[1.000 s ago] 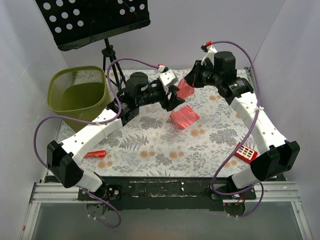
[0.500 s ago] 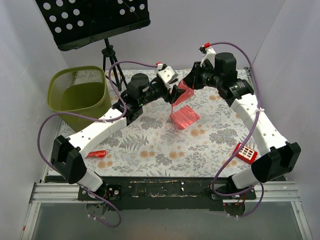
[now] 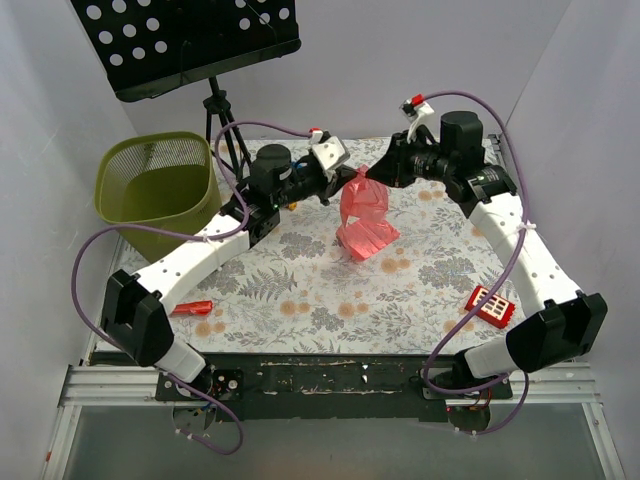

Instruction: Put the trash bags into the trash bin

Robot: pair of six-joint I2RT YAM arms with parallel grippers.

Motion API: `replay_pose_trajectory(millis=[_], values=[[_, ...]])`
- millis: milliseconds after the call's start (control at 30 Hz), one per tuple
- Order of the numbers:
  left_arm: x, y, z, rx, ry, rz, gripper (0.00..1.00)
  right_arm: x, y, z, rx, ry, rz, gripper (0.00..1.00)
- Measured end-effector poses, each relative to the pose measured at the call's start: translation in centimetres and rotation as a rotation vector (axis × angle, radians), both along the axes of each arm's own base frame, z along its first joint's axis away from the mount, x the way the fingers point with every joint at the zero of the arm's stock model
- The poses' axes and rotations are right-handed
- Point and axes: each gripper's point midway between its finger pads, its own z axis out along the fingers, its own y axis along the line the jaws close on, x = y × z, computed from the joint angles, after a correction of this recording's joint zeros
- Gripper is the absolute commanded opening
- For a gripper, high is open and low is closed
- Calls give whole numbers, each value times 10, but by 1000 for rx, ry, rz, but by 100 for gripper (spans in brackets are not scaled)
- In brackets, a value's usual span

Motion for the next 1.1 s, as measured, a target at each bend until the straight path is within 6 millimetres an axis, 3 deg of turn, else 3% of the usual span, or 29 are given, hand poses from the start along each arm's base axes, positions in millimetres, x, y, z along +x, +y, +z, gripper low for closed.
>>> replay_pose_trajectory(millis=[67, 233, 367, 567, 967, 1100], values=[[4, 11, -1, 3, -2, 24, 0, -1, -8, 3, 3, -7, 6, 50], [5, 32, 2, 9, -20, 75, 0, -7, -26, 19, 51, -42, 66, 60], [3, 38, 11, -1, -33, 103, 0, -22, -27, 28, 95, -50, 146, 60], [0, 45, 16, -6, -40, 134, 0, -43, -23, 16, 126, -8, 202, 56], [0, 50, 21, -7, -48, 155, 0, -19, -20, -1, 132, 47, 170, 52], [0, 52, 22, -5, -62, 159, 0, -10, -32, 8, 146, 33, 138, 52]])
